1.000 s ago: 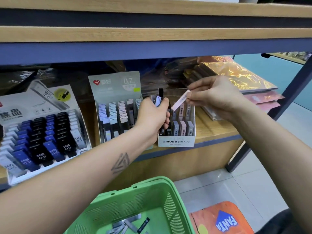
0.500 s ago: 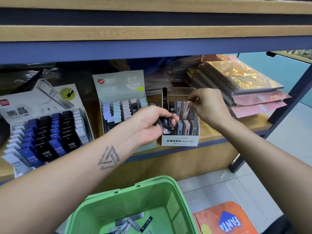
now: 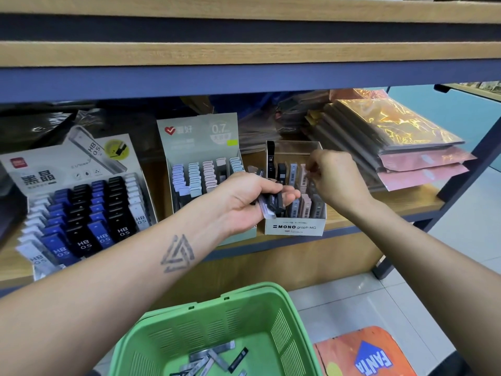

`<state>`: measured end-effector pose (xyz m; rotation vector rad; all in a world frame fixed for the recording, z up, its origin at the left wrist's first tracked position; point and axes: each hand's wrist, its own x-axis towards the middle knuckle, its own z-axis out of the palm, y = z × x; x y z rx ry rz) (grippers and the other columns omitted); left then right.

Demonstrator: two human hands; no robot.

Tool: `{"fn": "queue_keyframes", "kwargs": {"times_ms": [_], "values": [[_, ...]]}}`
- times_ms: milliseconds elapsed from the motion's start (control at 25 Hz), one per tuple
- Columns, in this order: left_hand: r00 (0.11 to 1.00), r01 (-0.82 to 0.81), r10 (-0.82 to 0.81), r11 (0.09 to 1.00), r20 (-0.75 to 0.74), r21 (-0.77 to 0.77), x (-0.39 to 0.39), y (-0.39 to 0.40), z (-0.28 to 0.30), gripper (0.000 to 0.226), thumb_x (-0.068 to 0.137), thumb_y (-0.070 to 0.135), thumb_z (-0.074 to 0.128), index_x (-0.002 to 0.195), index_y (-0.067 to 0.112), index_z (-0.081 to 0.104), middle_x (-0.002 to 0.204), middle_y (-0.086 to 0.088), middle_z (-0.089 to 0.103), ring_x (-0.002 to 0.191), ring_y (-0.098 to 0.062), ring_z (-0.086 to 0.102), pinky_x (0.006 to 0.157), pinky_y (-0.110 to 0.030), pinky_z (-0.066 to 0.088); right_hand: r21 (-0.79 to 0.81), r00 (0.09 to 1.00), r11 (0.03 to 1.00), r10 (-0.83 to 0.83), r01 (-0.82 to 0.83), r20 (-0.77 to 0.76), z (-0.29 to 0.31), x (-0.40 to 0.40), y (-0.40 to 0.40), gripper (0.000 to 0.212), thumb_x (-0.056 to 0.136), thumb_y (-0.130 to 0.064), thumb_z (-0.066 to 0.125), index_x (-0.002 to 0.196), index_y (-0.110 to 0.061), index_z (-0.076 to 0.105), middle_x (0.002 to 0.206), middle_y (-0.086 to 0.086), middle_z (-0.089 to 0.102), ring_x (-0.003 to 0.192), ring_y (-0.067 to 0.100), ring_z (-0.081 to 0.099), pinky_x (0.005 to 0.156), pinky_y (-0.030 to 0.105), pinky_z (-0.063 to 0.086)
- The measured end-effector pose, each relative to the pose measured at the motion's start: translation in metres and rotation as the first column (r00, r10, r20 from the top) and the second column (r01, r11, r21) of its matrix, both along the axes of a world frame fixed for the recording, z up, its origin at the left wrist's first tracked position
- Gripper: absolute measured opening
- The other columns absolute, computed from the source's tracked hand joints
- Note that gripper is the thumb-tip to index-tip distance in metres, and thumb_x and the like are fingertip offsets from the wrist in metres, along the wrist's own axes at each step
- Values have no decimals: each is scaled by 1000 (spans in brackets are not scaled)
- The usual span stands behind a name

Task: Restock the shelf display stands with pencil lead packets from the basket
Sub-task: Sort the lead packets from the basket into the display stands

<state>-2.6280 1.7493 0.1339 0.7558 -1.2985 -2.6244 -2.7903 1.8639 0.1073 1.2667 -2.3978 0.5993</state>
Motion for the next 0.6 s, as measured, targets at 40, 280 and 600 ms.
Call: {"fn": "queue_keyframes", "kwargs": {"times_ms": [40,280,600], "values": [[1000,-5,6,1000,-5,13,1,0,0,13,95,-15,45,102,-10,54,97,-29,70,75,-33,74,69,-39,63,8,1000,1000,-9,9,-19,1,2,1,7,85,-3,63,92,-5,65,91,13,69,83,37,65,71,48,56],[996,-15,18,999,-86,31,4,-2,2,31,94,-18,40,124,-8,46,103,-38,67,83,-43,73,69,-47,63,-216,793,966,239,-139,561,28,32,-1,12,90,-9,68,97,-16,75,85,-5,74,78,8,71,68,19,53],[995,-13,14,1000,-102,17,10,-2,4,33,93,-17,45,126,-18,48,108,-37,64,87,-44,73,74,-48,62,-332,302,911,397,-244,867,32,29,4,25,80,-12,79,102,-3,75,99,15,76,91,24,72,85,33,58]]}}
